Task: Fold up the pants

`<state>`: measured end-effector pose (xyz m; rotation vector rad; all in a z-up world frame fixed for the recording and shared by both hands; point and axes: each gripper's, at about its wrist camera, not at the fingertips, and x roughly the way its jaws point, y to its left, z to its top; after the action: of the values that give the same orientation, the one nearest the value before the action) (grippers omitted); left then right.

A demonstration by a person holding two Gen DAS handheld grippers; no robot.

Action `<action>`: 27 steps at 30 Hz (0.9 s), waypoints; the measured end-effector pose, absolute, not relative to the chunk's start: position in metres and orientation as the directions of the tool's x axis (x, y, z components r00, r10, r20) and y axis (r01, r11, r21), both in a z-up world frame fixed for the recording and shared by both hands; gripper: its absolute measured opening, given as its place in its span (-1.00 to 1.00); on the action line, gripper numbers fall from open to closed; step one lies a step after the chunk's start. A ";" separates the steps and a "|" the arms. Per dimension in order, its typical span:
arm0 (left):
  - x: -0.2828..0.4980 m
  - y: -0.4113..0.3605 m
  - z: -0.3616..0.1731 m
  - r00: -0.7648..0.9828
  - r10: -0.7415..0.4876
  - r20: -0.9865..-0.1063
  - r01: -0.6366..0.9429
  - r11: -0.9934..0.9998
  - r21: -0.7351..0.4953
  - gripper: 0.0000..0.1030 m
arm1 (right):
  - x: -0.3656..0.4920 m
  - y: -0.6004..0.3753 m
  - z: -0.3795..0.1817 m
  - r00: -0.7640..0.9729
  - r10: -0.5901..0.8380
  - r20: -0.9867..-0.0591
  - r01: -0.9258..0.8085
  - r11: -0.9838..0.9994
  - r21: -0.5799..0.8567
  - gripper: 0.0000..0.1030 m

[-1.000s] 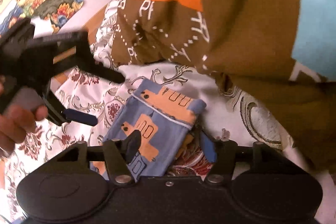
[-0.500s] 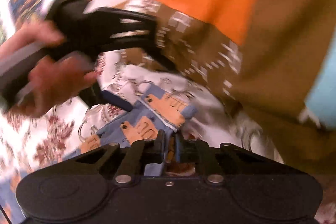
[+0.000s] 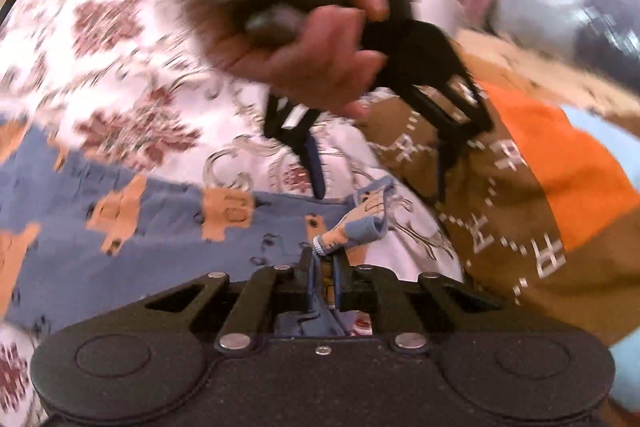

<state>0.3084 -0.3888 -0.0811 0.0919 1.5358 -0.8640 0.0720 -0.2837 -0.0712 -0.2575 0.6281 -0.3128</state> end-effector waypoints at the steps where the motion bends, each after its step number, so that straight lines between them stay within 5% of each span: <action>1: 0.309 -0.388 -0.080 -0.187 -0.416 -0.890 0.542 0.712 -0.447 0.88 | 0.073 -0.278 -0.074 0.764 -0.360 -0.535 0.181 0.916 -0.359 -0.82; 8: 0.307 -0.388 -0.074 -0.177 -0.324 -0.929 0.587 0.723 -0.364 0.63 | 0.074 -0.252 -0.085 0.765 -0.339 -0.548 0.046 0.877 -0.478 -0.82; 11: 0.303 -0.389 -0.069 -0.168 -0.292 -0.941 0.619 0.712 -0.332 0.32 | 0.076 -0.248 -0.085 0.765 -0.331 -0.553 0.037 0.879 -0.475 -0.82; 13: 0.302 -0.388 -0.068 -0.156 -0.267 -0.951 0.630 0.715 -0.304 -0.17 | 0.075 -0.250 -0.082 0.765 -0.329 -0.554 0.047 0.886 -0.461 -0.82; 16: 0.303 -0.384 -0.068 -0.147 -0.256 -0.955 0.630 0.720 -0.290 -0.48 | 0.074 -0.251 -0.079 0.768 -0.325 -0.552 0.058 0.894 -0.445 -0.82; 27: 0.311 -0.329 -0.052 -0.180 -0.412 -0.893 0.556 0.706 -0.438 -0.69 | 0.056 -0.240 -0.057 0.821 -0.243 -0.517 0.008 0.910 -0.415 -0.82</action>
<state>0.3112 -0.3287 -0.0518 0.1229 1.5247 -0.8666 0.0559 -0.2399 -0.0569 -0.4118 0.5965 -0.1374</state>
